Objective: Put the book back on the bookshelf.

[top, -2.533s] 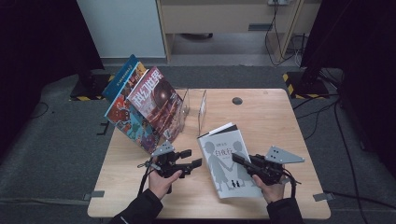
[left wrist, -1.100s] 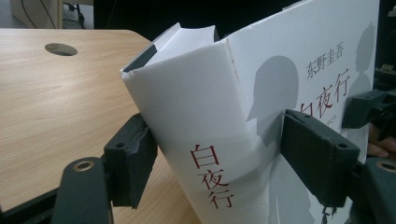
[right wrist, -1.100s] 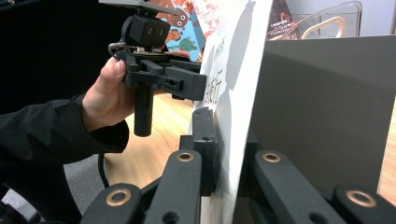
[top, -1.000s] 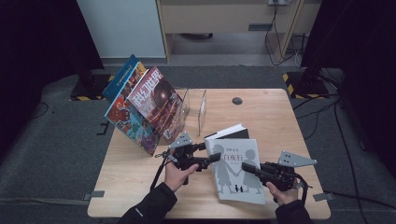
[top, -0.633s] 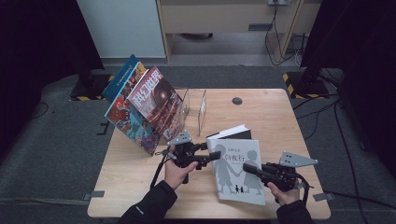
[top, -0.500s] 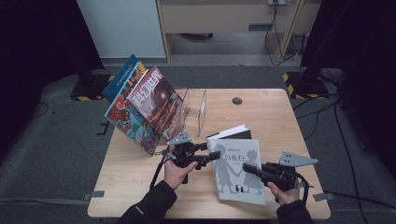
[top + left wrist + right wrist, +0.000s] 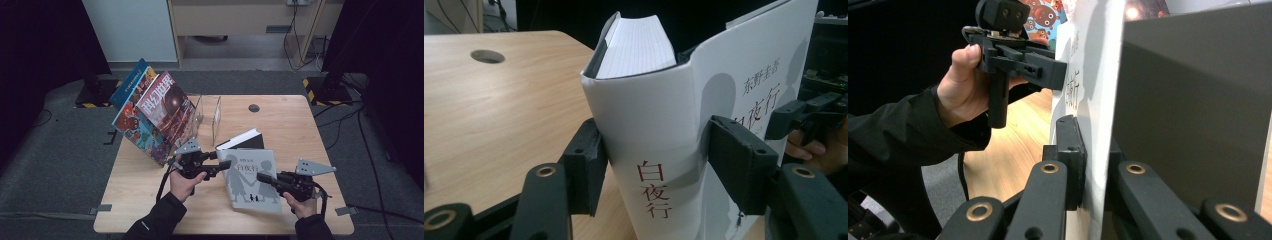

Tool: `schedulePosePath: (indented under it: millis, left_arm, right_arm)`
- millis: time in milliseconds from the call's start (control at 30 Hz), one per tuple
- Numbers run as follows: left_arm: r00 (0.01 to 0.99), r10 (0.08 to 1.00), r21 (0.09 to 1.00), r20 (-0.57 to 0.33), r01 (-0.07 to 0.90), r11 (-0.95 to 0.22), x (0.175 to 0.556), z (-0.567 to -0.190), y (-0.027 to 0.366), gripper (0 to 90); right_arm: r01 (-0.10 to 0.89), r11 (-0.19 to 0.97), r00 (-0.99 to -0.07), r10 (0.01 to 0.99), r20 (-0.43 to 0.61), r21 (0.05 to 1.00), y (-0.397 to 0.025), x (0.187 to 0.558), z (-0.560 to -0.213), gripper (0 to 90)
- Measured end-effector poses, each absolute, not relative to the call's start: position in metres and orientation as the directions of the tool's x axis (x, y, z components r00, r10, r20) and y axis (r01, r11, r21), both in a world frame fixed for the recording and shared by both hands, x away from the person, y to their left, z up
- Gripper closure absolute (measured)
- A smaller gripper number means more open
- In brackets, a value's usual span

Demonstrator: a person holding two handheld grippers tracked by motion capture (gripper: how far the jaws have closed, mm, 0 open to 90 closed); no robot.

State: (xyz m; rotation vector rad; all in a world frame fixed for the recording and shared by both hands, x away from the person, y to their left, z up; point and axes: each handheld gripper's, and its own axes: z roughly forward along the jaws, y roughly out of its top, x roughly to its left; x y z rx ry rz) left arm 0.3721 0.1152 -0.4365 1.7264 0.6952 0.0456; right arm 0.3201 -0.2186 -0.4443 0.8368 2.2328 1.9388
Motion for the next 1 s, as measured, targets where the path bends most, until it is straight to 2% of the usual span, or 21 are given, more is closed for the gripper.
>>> schedulePosePath:
  millis: [200, 533, 800, 1000]
  left_arm:
    - [0.824, 0.491, 0.914, -0.282, 0.386, -0.123, 0.368, -0.433, 0.119, 41.1]
    - [0.857, 0.457, 0.941, -0.237, 0.320, -0.111, 0.356, -0.431, 0.109, 46.1]
    - [0.862, 0.440, 0.944, -0.251, 0.318, -0.085, 0.356, -0.435, 0.107, 46.4]
    - [0.873, 0.426, 0.945, -0.239, 0.309, -0.103, 0.355, -0.437, 0.102, 45.7]
  right_arm:
    - [0.346, 0.062, -0.855, 0.432, 0.288, 0.936, -0.212, 0.325, -0.446, 86.3]
    - [0.324, 0.188, -0.838, 0.512, 0.189, 0.927, -0.223, 0.320, -0.455, 70.4]
    - [0.287, 0.206, -0.814, 0.567, 0.125, 0.936, -0.224, 0.322, -0.456, 60.1]
    - [0.260, 0.174, -0.789, 0.605, 0.105, 0.950, -0.229, 0.323, -0.453, 54.3]
